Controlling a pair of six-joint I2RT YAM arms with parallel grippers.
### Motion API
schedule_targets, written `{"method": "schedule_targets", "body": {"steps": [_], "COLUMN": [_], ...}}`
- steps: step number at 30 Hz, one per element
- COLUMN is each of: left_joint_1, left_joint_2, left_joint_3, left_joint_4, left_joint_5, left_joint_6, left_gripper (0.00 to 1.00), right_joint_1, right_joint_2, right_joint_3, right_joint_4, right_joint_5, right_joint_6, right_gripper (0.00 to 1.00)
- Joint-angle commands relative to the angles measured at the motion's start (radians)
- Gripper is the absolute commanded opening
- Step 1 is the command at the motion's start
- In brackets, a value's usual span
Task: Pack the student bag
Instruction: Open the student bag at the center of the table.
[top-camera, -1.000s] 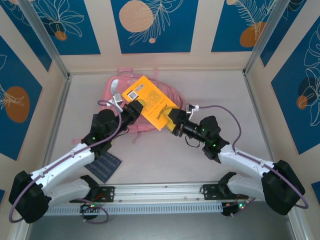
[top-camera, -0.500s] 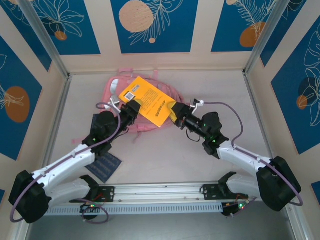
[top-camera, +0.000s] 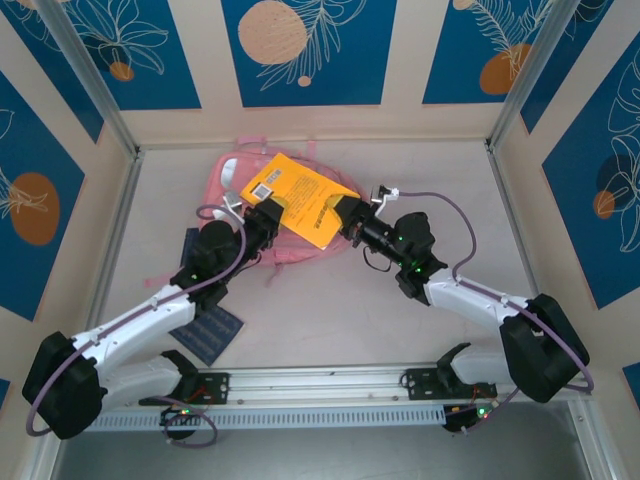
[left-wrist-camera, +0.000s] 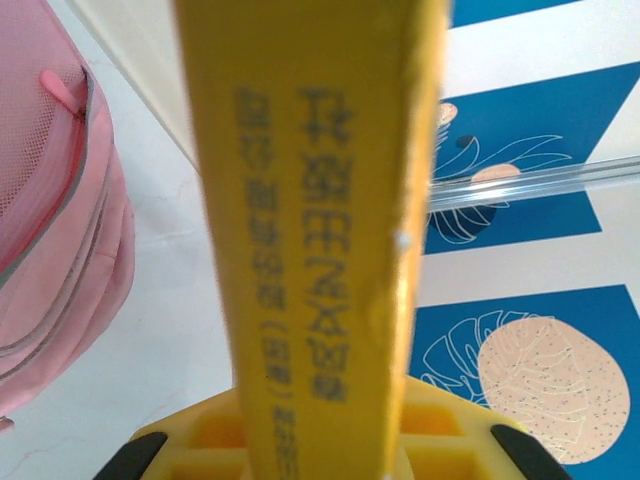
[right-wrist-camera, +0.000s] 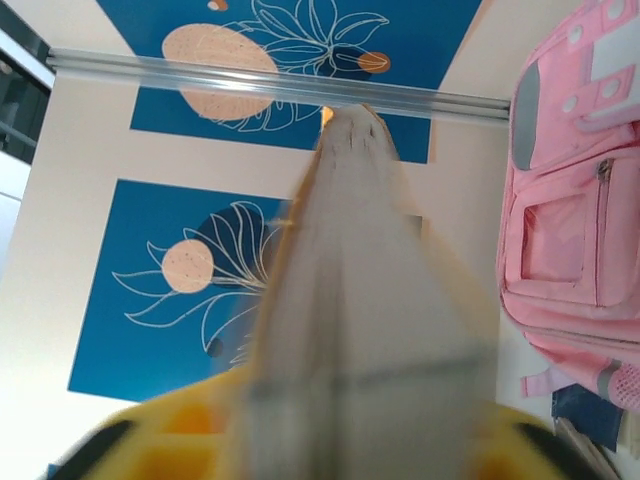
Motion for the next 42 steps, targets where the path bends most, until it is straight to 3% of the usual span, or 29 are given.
{"method": "schedule_targets", "body": {"steps": [1, 3, 5, 7, 9, 12, 21, 25, 33, 42], "left_joint_1": [-0.012, -0.007, 0.0, 0.009, 0.021, 0.022, 0.033, 0.04, 0.065, 0.075], "left_joint_2": [-0.001, -0.001, -0.005, 0.004, 0.04, 0.143, 0.594, 0.769, 0.974, 1.046], "left_joint_3": [-0.004, 0.022, 0.065, 0.129, 0.205, 0.375, 0.809, 0.978, 1.17, 1.191], "left_joint_4": [-0.003, -0.065, -0.166, -0.314, -0.469, -0.726, -0.968, -1.046, -1.105, -1.107], "left_joint_5": [0.018, 0.037, 0.068, 0.086, 0.1, 0.067, 0.204, 0.175, 0.182, 0.18], "left_joint_6": [0.021, 0.069, 0.173, 0.298, 0.425, 0.644, 0.962, 1.039, 1.06, 1.063], "left_gripper": [0.0, 0.01, 0.17, 0.39, 0.51, 0.58, 0.61, 0.57, 0.51, 0.47], "right_joint_1": [0.001, -0.012, -0.027, -0.048, -0.071, -0.123, -0.274, -0.298, -0.3, -0.291], "right_joint_2": [-0.046, -0.092, -0.153, -0.237, -0.318, -0.437, -0.677, -0.739, -0.777, -0.781], "right_joint_3": [0.061, 0.061, 0.049, 0.035, 0.027, 0.0, -0.046, -0.06, -0.081, -0.114], "right_joint_4": [-0.045, -0.173, -0.289, -0.444, -0.581, -0.748, -1.113, -1.209, -1.233, -1.195], "right_joint_5": [0.043, 0.048, 0.068, 0.103, 0.127, 0.155, 0.106, 0.093, 0.102, 0.104], "right_joint_6": [-0.047, -0.076, -0.121, -0.178, -0.251, -0.331, -0.481, -0.525, -0.542, -0.541], "right_gripper": [0.07, 0.0, 0.0, 0.0, 0.0, 0.0, 0.0, 0.0, 0.0, 0.0]}}
